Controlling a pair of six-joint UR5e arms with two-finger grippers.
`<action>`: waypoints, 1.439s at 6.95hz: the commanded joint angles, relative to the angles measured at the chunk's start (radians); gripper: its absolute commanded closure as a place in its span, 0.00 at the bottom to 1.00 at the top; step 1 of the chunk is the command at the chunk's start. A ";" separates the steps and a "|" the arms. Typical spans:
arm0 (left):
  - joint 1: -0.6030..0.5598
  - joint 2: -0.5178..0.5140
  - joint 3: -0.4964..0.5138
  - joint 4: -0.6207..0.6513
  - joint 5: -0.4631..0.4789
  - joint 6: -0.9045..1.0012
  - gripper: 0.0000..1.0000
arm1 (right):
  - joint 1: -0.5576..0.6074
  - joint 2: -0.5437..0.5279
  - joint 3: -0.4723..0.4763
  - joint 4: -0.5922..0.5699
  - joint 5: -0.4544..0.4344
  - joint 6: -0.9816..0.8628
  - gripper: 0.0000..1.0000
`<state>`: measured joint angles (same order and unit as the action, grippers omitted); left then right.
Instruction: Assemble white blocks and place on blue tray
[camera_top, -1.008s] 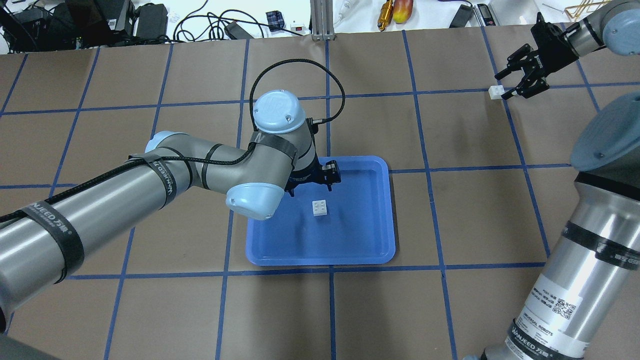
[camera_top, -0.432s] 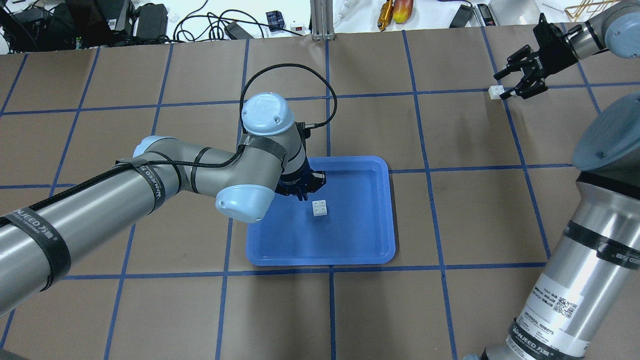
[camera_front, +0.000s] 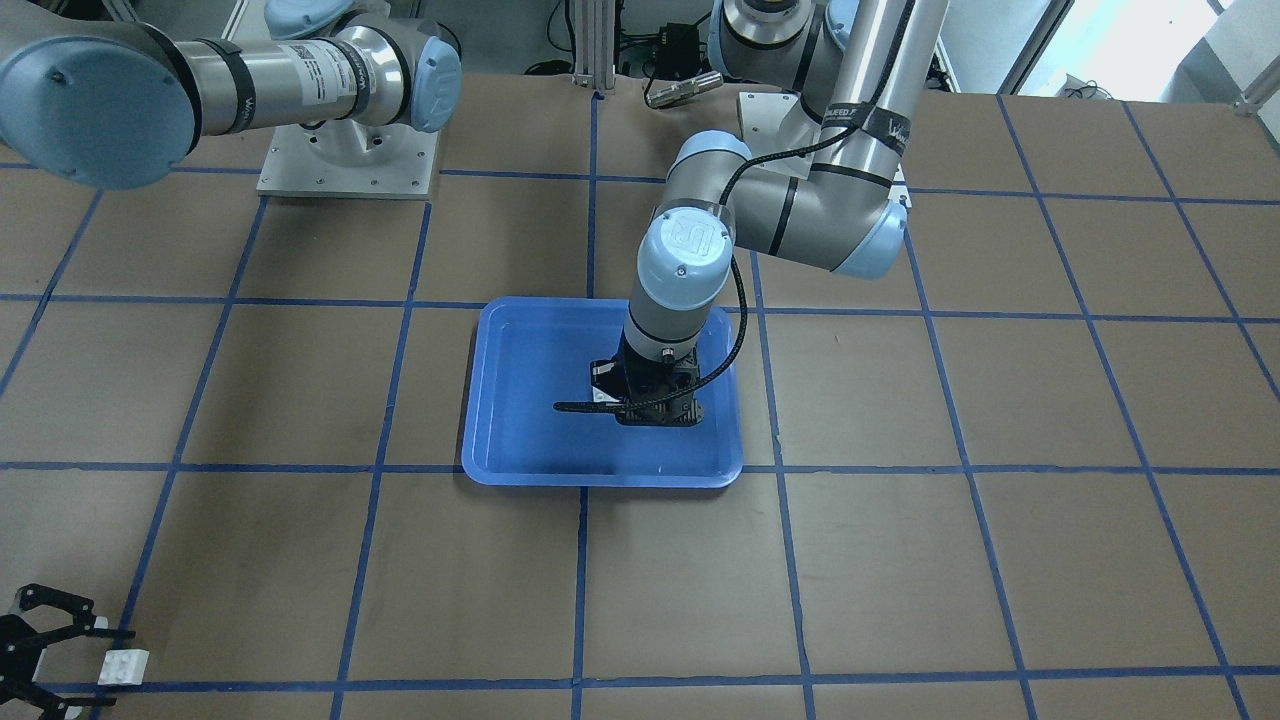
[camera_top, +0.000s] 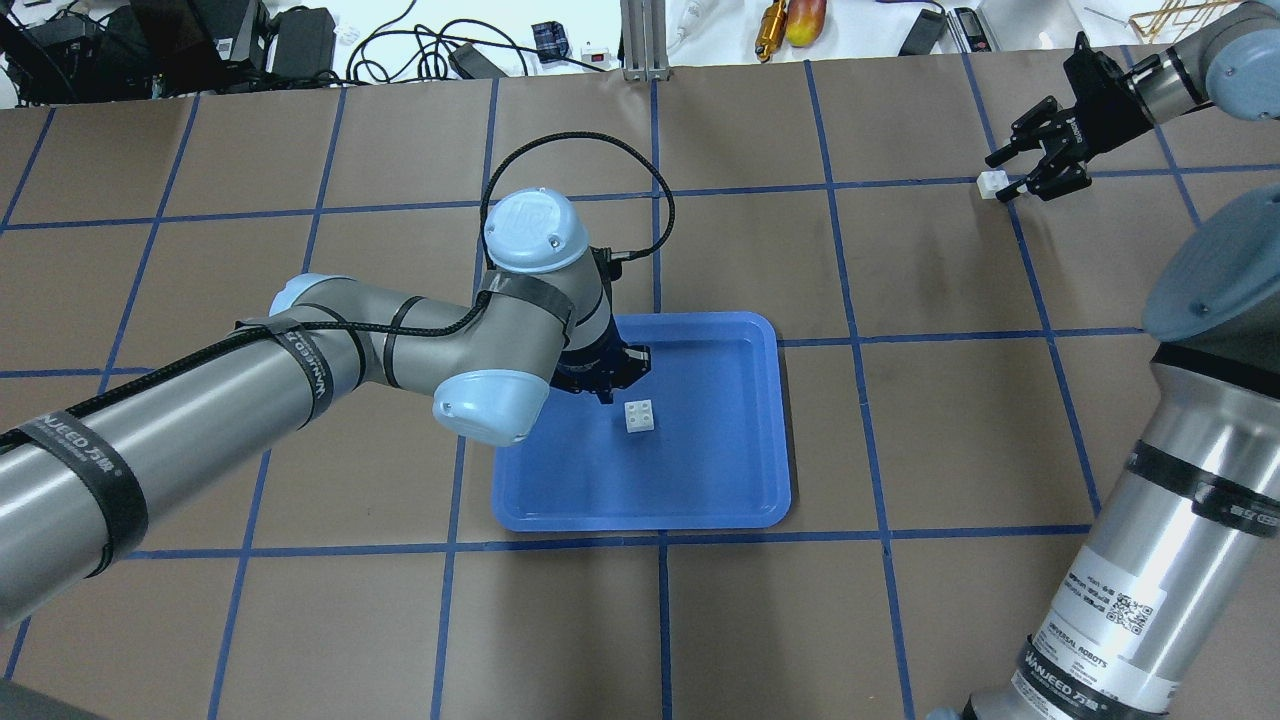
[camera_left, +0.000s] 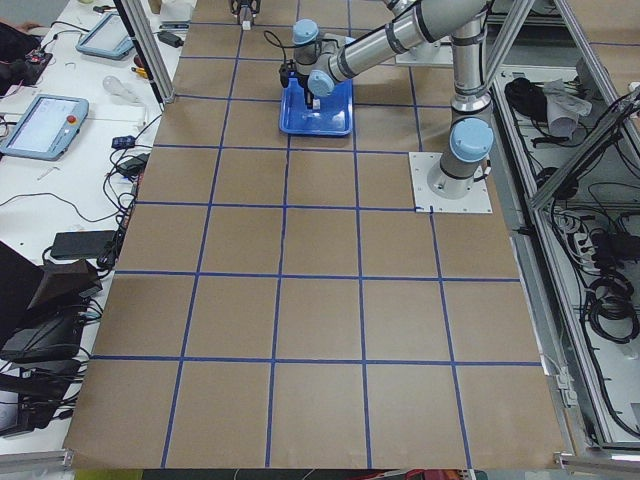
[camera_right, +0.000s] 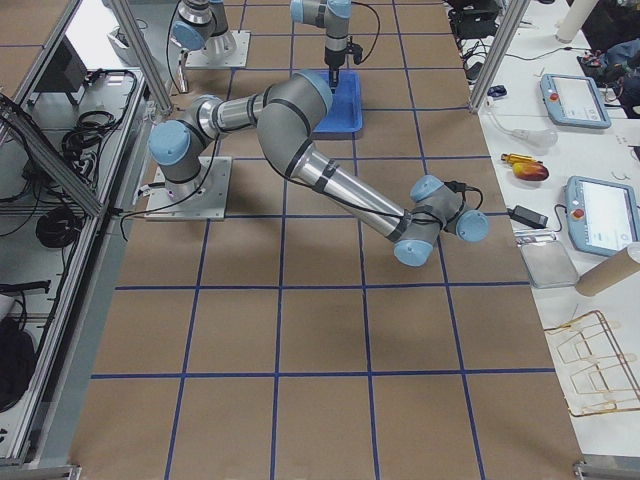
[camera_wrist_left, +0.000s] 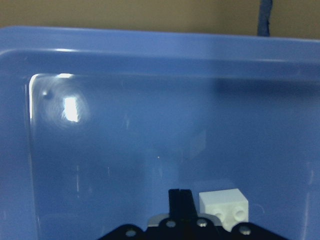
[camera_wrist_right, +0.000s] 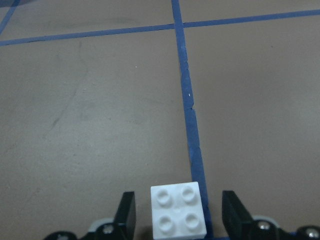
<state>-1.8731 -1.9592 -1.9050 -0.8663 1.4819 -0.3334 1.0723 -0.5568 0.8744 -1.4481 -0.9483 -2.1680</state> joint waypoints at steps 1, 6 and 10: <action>-0.001 -0.013 -0.002 0.003 -0.003 -0.012 0.96 | 0.000 -0.003 0.000 0.000 -0.006 0.000 1.00; -0.001 -0.017 -0.002 0.007 -0.037 -0.015 0.96 | 0.084 -0.115 0.003 0.206 -0.009 -0.034 1.00; 0.014 -0.007 -0.003 0.006 -0.043 0.004 0.96 | 0.225 -0.328 0.277 0.277 -0.011 -0.049 1.00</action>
<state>-1.8692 -1.9700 -1.9077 -0.8586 1.4414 -0.3318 1.2625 -0.8106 1.0306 -1.1377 -0.9744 -2.2186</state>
